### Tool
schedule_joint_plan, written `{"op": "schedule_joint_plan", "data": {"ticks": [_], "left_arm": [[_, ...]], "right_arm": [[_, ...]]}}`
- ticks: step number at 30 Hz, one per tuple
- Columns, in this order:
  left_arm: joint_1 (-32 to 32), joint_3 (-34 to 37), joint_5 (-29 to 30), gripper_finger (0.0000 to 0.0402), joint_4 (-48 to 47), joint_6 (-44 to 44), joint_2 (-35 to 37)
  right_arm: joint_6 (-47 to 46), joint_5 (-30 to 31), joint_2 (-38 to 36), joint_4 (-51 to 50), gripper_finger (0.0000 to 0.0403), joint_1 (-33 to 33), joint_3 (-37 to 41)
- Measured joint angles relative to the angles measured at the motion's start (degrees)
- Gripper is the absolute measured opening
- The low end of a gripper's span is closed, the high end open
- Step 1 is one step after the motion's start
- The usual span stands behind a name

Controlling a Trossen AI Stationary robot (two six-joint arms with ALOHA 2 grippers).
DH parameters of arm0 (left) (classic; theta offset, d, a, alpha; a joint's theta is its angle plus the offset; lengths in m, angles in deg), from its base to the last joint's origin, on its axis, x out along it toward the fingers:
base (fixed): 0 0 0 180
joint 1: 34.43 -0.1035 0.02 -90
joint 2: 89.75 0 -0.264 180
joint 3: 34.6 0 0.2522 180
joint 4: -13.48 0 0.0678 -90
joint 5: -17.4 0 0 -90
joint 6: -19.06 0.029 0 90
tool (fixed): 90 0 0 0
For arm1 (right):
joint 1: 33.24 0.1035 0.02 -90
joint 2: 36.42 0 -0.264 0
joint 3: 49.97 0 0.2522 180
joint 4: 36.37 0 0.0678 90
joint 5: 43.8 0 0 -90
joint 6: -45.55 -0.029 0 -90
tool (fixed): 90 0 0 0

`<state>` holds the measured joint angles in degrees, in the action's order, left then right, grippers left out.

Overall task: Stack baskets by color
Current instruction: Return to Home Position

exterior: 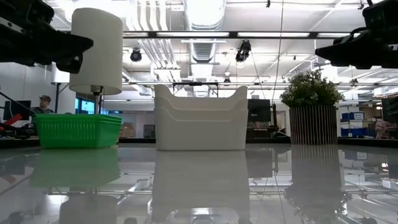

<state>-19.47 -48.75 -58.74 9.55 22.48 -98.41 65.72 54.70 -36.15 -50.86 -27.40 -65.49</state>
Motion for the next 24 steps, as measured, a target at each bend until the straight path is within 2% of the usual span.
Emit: {"op": "schedule_joint_plan", "data": {"ticks": [6,13,18,24], "left_arm": [[0.01,0.05,0.01,0.0000,0.17,0.00,-0.02],[0.02,0.07,-0.02,0.0000,0.15,0.00,-0.20],[0.02,0.09,-0.04,0.0000,0.19,0.00,-0.72],[0.02,0.11,-0.06,0.0000,0.23,0.00,-1.32]], "right_arm": [[-0.20,0.37,0.36,-0.05,0.0043,0.00,0.00],[7.87,0.49,0.92,-0.10,0.0043,0.00,0.00],[7.63,0.50,0.92,-0.09,0.0043,0.00,0.02],[0.22,0.52,0.92,1.27,0.0043,0.00,0.24]]}}
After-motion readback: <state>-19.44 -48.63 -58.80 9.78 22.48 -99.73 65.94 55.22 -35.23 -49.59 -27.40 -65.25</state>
